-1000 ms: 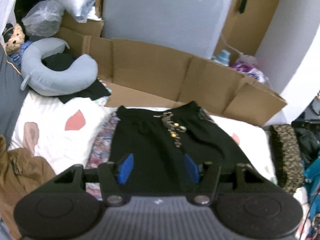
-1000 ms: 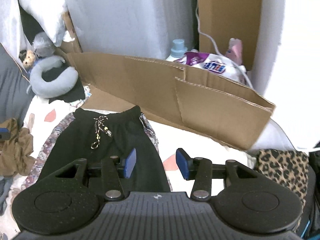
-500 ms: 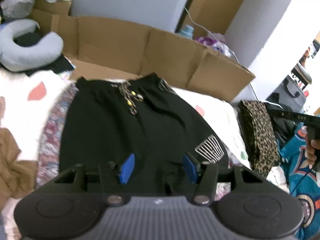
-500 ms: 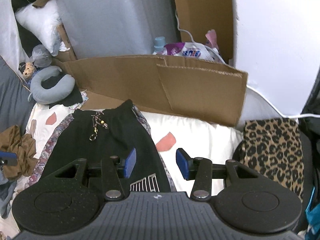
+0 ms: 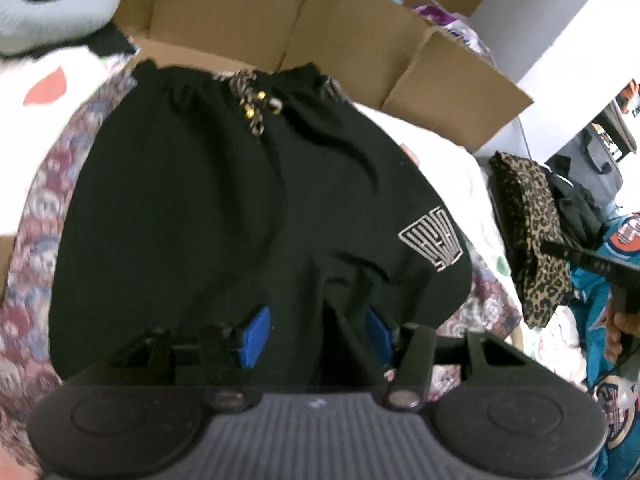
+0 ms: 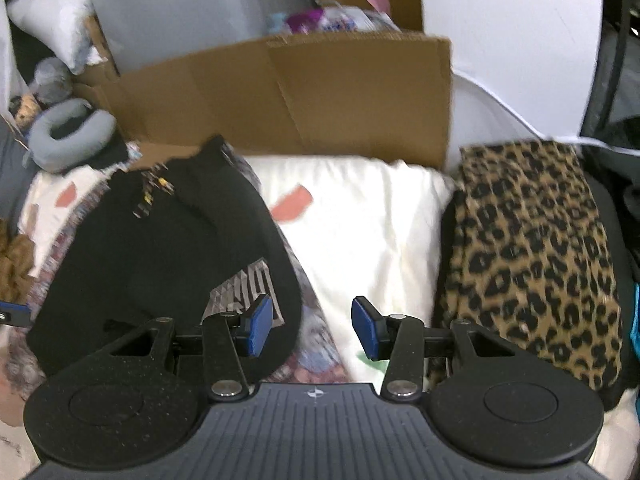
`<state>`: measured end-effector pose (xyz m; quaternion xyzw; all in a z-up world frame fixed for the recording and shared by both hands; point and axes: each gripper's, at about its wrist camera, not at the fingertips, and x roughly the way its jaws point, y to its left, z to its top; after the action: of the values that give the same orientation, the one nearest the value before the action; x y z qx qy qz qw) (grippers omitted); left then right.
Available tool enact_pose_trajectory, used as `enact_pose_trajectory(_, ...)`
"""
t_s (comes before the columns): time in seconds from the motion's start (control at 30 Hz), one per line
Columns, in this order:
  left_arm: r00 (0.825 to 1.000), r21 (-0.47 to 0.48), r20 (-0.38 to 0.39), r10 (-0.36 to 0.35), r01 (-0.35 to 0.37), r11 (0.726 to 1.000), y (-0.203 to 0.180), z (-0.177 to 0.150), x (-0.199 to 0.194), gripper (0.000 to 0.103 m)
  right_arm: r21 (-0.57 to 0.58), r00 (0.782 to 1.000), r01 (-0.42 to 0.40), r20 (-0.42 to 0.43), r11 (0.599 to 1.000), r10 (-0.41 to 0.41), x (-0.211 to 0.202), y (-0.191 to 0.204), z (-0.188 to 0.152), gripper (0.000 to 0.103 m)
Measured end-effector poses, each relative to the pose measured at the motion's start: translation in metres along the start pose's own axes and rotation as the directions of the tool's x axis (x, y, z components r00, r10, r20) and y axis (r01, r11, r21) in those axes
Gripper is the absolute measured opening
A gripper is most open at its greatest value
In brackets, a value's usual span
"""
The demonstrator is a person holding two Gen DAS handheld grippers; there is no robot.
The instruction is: Fold clothes
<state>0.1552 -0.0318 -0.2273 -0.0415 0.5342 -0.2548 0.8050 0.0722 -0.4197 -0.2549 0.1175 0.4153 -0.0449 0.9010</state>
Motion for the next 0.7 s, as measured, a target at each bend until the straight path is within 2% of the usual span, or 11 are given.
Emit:
enact_pose_trajectory(0.23,0.996,0.02,-0.067,-0.064,0.065,0.998,-0.019,-0.017,0.026,0.057,0.051,0.997,0.042,-0.06,0.998,-0.039,0.03,-0.014,-0.029,0.051)
enact_pose_trajectory(0.43,0.978,0.004,-0.172,-0.121,0.123,0.992,-0.03,-0.035,0.058,0.057,0.06,0.993,0.066,-0.103,0.996,-0.06,0.051,-0.014,-0.049,0.051)
enact_pose_trajectory(0.57,0.966,-0.04,-0.198,-0.169,0.164,0.986,-0.03,-0.041,0.073,0.055,0.058,0.992,0.071,-0.107,0.996,-0.065,0.056,-0.01,-0.056,0.051)
enact_pose_trajectory(0.6,0.963,-0.048,-0.205,-0.176,0.17,0.984,-0.03,-0.041,0.075,0.046,0.058,0.992,0.072,-0.109,0.996,-0.065,0.056,-0.009,-0.057,0.05)
enact_pose_trajectory(0.63,0.96,-0.056,-0.212,-0.184,0.176,0.983,-0.03,-0.041,0.077,0.029,0.054,0.992,0.072,-0.104,0.996,-0.066,0.056,-0.008,-0.058,0.05)
enact_pose_trajectory(0.7,0.957,-0.069,-0.217,-0.192,0.181,0.981,-0.028,-0.042,0.078,0.007,0.047,0.993,0.073,-0.096,0.996,-0.069,0.055,-0.005,-0.059,0.049)
